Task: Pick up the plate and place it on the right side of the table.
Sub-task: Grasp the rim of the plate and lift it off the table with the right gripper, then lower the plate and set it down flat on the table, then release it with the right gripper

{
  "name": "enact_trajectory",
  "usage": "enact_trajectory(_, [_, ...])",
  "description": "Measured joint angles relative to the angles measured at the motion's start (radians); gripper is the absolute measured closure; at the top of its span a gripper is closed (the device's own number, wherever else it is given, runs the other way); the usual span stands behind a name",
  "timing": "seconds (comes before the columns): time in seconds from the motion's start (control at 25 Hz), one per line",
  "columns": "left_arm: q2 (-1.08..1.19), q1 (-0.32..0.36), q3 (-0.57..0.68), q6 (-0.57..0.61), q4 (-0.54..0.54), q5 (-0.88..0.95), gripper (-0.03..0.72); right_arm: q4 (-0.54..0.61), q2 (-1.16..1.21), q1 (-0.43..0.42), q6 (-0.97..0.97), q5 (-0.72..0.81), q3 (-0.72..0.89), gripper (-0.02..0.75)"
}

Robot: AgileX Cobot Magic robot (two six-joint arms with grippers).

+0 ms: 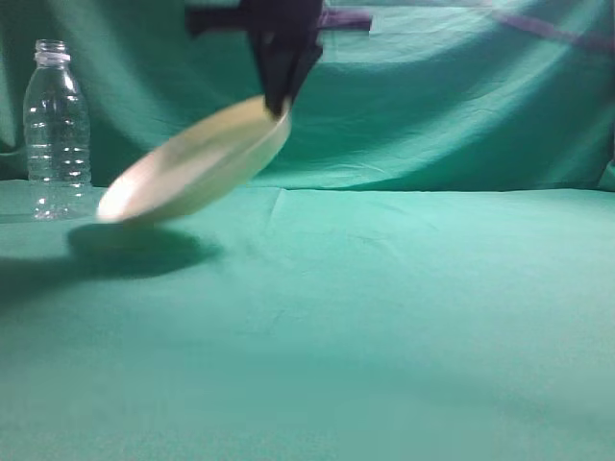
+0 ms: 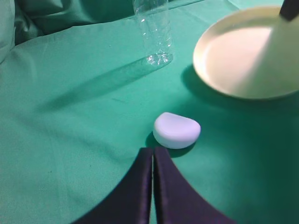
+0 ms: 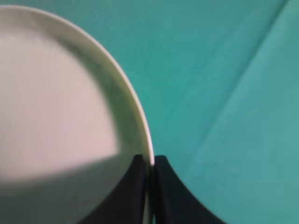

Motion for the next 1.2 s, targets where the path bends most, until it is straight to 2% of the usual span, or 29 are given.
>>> enact_trajectory(0.12, [0.000, 0.000, 0.000, 0.000, 0.000, 0.000, 0.688, -0.092, -0.093, -0.006, 0.000, 0.099, -0.017, 0.738])
enact_trajectory(0.24, [0.000, 0.000, 0.000, 0.000, 0.000, 0.000, 0.688, -0.112, -0.194, -0.044, -0.006, 0.172, -0.017, 0.738])
enact_trajectory(0.4, [0.000, 0.000, 0.000, 0.000, 0.000, 0.000, 0.688, -0.116, -0.311, -0.164, -0.018, 0.244, 0.004, 0.738])
enact_trajectory(0.52, [0.000, 0.000, 0.000, 0.000, 0.000, 0.000, 0.688, -0.120, -0.408, -0.274, -0.018, 0.232, 0.123, 0.738])
enact_trajectory(0.76, [0.000, 0.000, 0.000, 0.000, 0.000, 0.000, 0.688, -0.109, -0.596, -0.474, 0.000, 0.066, 0.525, 0.738])
enact_trajectory(0.92, [0.000, 0.000, 0.000, 0.000, 0.000, 0.000, 0.688, -0.065, -0.632, -0.574, 0.002, -0.082, 0.744, 0.738])
enact_trajectory(1.04, [0.000, 0.000, 0.000, 0.000, 0.000, 0.000, 0.688, -0.051, -0.619, -0.615, 0.002, -0.197, 0.863, 0.738])
enact_trajectory(1.2, [0.000, 0.000, 0.000, 0.000, 0.000, 0.000, 0.688, -0.050, -0.570, -0.625, 0.002, -0.337, 0.939, 0.738])
